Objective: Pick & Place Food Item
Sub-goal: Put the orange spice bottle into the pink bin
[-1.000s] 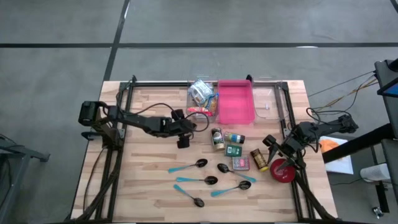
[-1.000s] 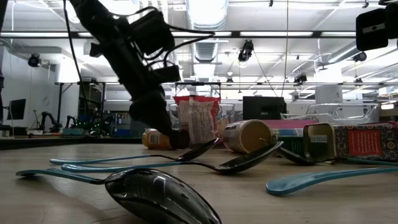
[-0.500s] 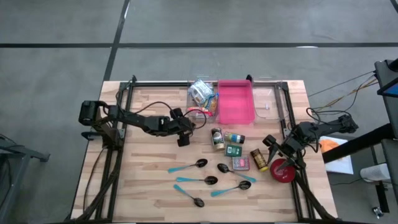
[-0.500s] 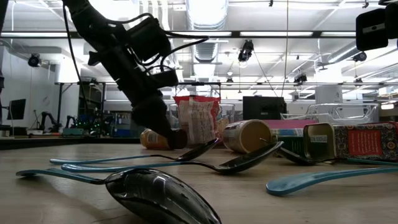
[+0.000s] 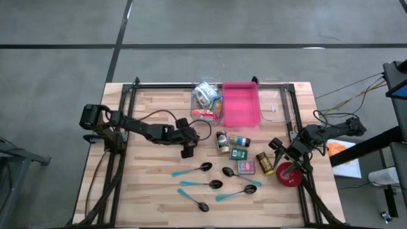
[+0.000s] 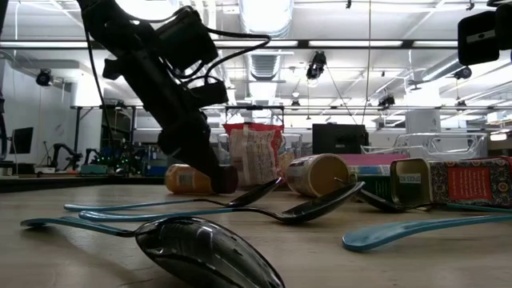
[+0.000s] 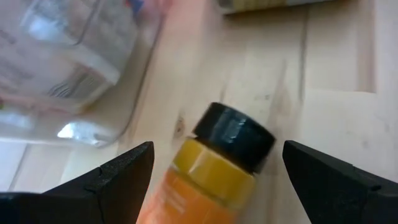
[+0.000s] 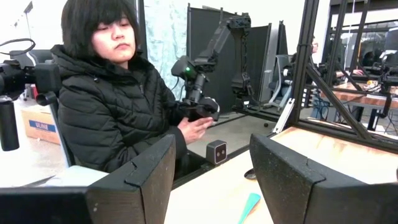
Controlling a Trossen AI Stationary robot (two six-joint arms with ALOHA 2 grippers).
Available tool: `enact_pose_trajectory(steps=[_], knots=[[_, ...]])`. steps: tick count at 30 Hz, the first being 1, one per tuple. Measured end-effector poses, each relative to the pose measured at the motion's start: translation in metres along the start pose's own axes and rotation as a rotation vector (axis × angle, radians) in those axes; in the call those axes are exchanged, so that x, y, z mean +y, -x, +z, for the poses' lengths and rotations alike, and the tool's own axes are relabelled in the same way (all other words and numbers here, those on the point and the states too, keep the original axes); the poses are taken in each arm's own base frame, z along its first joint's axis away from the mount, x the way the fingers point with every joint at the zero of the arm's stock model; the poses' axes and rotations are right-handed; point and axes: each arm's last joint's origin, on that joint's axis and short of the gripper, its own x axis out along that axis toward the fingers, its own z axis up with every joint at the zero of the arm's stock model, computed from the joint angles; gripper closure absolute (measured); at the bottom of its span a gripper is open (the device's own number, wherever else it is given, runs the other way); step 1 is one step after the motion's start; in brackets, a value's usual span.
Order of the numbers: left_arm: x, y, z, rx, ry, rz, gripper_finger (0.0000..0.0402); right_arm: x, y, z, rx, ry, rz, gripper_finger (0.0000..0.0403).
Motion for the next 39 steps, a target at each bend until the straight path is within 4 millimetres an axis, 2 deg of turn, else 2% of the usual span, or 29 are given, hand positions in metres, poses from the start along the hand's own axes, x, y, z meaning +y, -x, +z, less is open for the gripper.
enact_pose_trajectory(steps=[7,15,28,39], knots=[[-0.006,0.004,0.008,-0.023,-0.139,-0.012,0.0048,0.0,0.0,0.0,0.0,-0.002,0.0,0.0197],[-0.001,0.002,0.007,-0.001,-0.192,-0.09,0.0048,0.0,0.0,0.0,0.0,0.0,0.0,0.0197],[0.003,-0.017,-0.005,0.04,-0.171,-0.125,0.0048,0.0,0.0,0.0,0.0,-0.001,0.0,0.0197],[0.003,-0.021,-0.006,0.049,-0.158,-0.13,0.0049,0.0,0.0,0.0,0.0,0.0,0.0,0.0197]])
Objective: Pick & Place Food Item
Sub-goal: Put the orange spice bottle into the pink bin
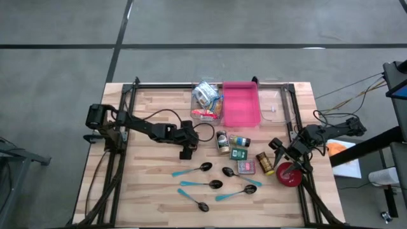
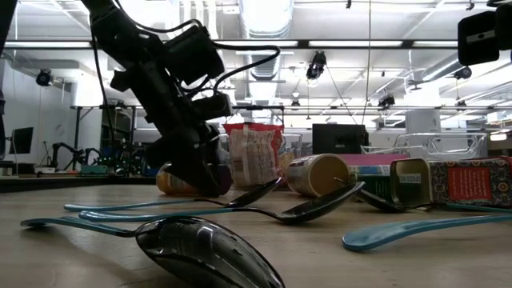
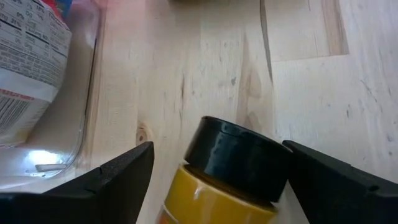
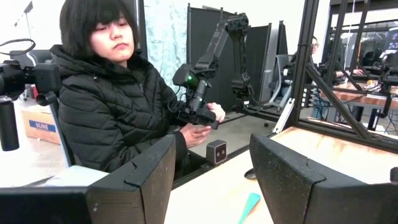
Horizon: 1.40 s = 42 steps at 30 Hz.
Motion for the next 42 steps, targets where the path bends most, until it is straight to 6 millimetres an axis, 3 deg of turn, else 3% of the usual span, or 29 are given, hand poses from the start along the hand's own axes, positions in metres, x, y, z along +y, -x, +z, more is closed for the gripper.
enact_pose_trajectory(steps=[4,16,34,42], knots=[[0.0,0.0,0.0,0.001,0.0,-0.001,0.007,0.0,0.0,0.0,0.0,-0.001,0.0,0.0197],[0.001,-0.001,-0.001,0.005,0.006,-0.003,0.0201,0.0,0.0,0.0,0.0,0.0,0.0,0.0197],[0.001,-0.001,0.001,-0.026,0.02,0.003,0.0194,0.0,0.0,0.0,0.0,0.0,0.0,0.0197],[0.004,0.0,0.015,-0.146,0.055,0.027,0.0199,0.0,0.0,0.0,0.001,-0.002,0.0,0.0197]])
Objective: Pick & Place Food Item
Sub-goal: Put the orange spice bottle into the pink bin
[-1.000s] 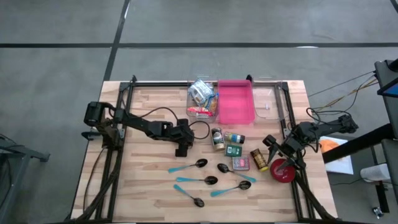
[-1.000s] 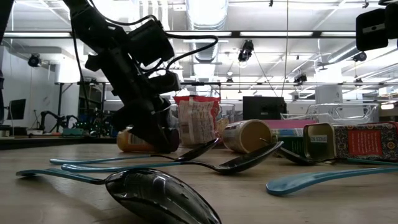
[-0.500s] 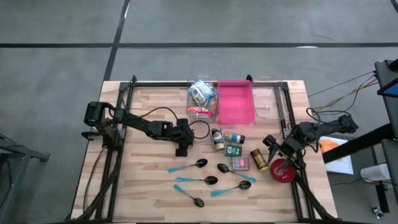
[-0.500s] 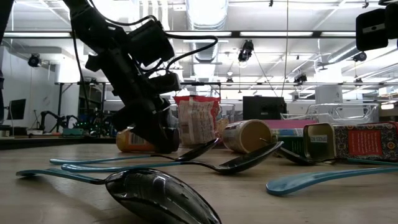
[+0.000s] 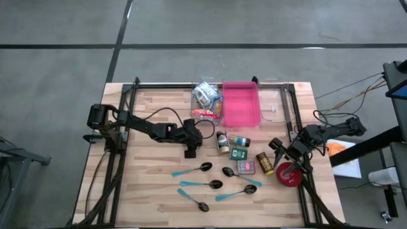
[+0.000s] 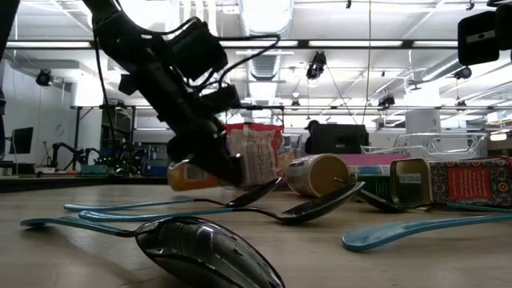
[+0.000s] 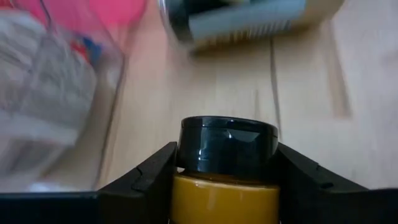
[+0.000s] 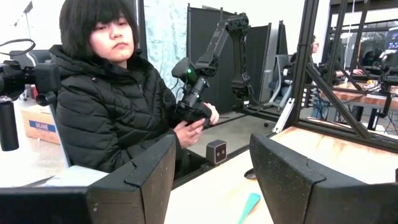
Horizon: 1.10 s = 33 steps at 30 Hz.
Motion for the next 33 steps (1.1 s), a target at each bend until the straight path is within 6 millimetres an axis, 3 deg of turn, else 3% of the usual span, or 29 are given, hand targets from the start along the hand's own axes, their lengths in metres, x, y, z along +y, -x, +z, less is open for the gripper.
enact_pose_trajectory(steps=[13,22,29,33], knots=[[0.006,0.007,0.035,-0.358,0.159,0.092,0.0198,0.0,0.0,0.0,0.0,0.001,0.0,0.0197],[0.009,0.017,0.055,-0.579,0.179,0.114,0.0185,0.0,0.0,0.0,0.0,0.002,0.0,0.0197],[0.017,0.027,0.094,-0.695,0.217,0.191,0.0197,0.0,0.0,0.0,-0.001,0.002,0.0,0.0197],[0.02,0.02,0.113,-0.719,0.223,0.227,0.0184,0.0,0.0,0.0,0.0,0.001,0.0,0.0197]])
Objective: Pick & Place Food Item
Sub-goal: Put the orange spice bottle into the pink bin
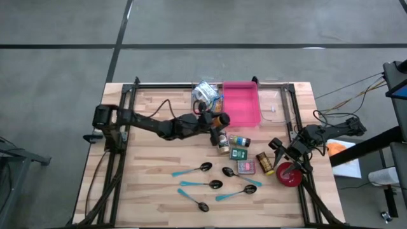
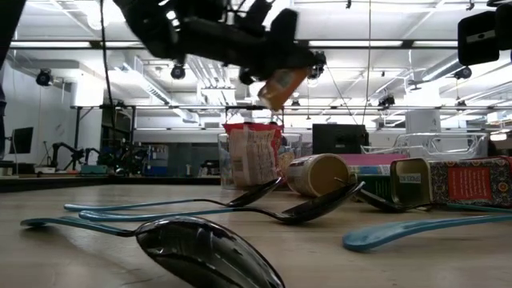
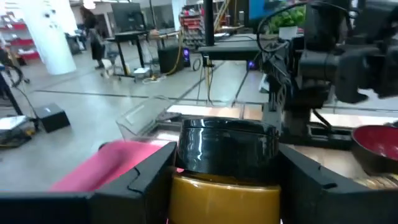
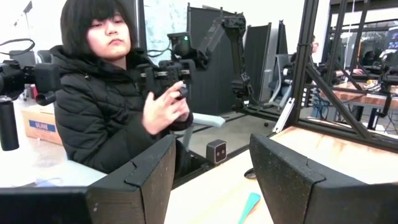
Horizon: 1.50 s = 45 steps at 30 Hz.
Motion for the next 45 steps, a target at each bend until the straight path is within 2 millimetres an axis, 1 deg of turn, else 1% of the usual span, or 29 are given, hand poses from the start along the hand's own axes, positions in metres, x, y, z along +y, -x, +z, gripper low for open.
enact_pose_trajectory(steps=[3,8,11,15,18,23,25,27,30,34,39,42,45], knots=[[-0.004,-0.018,0.003,-0.018,-0.001,0.045,0.0181,0.0,0.0,0.0,0.002,-0.002,0.0,0.0197],[-0.012,-0.051,0.006,-0.048,0.015,0.144,0.0194,0.0,0.0,-0.002,0.016,-0.012,-0.002,0.0197],[-0.016,-0.07,0.005,-0.069,0.058,0.227,0.0195,0.0,0.0,-0.002,0.022,-0.013,-0.002,0.0197],[-0.018,-0.089,-0.004,-0.068,0.111,0.329,0.0182,0.0,0.0,-0.003,0.025,-0.015,-0.002,0.0197],[-0.017,-0.1,-0.011,-0.067,0.115,0.346,0.0179,0.0,0.0,-0.003,0.026,-0.015,-0.002,0.0197],[-0.007,-0.109,-0.018,-0.067,0.131,0.371,0.0193,0.0,0.0,-0.003,0.026,-0.016,-0.002,0.0197],[-0.001,-0.111,-0.022,-0.067,0.173,0.384,0.0197,0.0,0.0,-0.003,0.025,-0.015,-0.002,0.0197],[0.005,-0.113,-0.025,-0.07,0.217,0.395,0.0196,0.0,0.0,-0.003,0.026,-0.015,-0.002,0.0197],[0.01,-0.115,-0.031,-0.06,0.272,0.405,0.0183,0.0,0.0,-0.003,0.025,-0.015,-0.002,0.0197],[0.011,-0.116,-0.035,-0.048,0.298,0.39,0.0177,0.0,0.0,-0.003,0.025,-0.016,-0.002,0.0197],[0.01,-0.116,-0.036,-0.041,0.297,0.37,0.0193,0.0,0.0,-0.003,0.025,-0.017,-0.002,0.0197],[0.009,-0.118,-0.043,-0.023,0.32,0.372,0.0196,0.0,0.0,-0.003,0.025,-0.015,-0.002,0.0197],[0.01,-0.12,-0.054,-0.001,0.34,0.379,0.0186,0.0,0.0,-0.003,0.025,-0.017,-0.002,0.0197]])
